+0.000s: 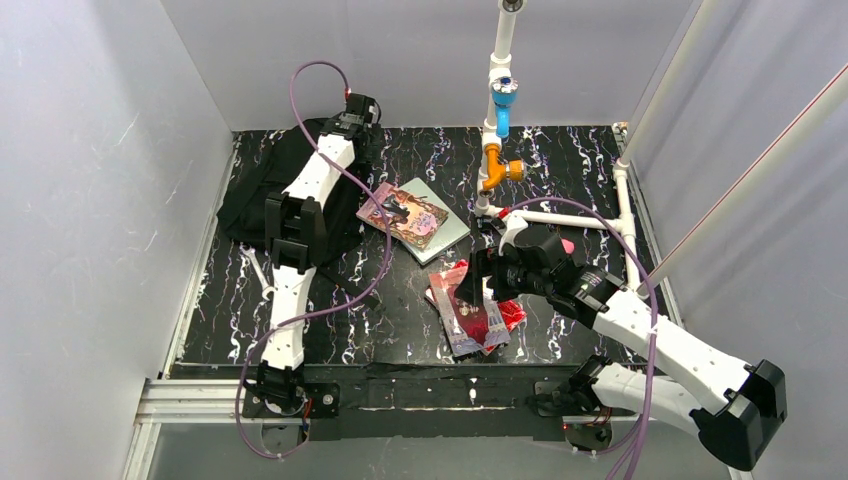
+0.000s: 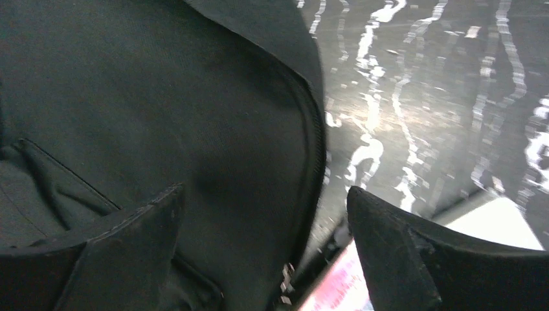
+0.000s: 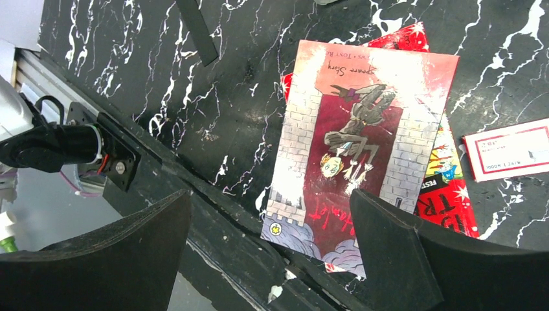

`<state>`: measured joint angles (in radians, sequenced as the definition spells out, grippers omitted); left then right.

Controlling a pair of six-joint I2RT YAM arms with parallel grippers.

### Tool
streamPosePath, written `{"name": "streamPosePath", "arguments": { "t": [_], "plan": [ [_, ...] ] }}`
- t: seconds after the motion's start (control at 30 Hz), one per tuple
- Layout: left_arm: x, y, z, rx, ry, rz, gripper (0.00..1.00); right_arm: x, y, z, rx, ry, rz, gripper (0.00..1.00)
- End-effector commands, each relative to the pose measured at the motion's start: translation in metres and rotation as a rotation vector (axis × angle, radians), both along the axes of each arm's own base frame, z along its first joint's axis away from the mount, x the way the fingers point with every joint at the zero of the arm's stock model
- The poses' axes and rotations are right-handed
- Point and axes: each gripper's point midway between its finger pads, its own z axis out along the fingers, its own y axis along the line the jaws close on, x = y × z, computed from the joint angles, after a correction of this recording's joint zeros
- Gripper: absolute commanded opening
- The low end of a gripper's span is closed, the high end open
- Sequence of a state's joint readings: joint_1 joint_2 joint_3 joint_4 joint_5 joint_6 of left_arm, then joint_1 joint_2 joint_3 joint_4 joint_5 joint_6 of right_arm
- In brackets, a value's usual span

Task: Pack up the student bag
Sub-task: Adjust the student bag at the center of the board.

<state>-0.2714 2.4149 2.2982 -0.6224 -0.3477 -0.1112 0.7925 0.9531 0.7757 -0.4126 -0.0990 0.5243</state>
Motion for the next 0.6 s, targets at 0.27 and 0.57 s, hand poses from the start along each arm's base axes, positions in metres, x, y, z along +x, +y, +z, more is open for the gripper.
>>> {"name": "streamPosePath", "arguments": {
  "t": [0.27,0.57],
  "plan": [
    [-0.01,0.023,0.139,0.142,-0.23,-0.028,0.0,0.016,0.013,-0.003,-0.01,-0.015,-0.009,1.0],
    [-0.179,-0.036,0.186,-0.299,-0.221,-0.453,0.0,0.021,0.032,-0.004,-0.044,-0.081,0.089,1.0]
  ]
}}
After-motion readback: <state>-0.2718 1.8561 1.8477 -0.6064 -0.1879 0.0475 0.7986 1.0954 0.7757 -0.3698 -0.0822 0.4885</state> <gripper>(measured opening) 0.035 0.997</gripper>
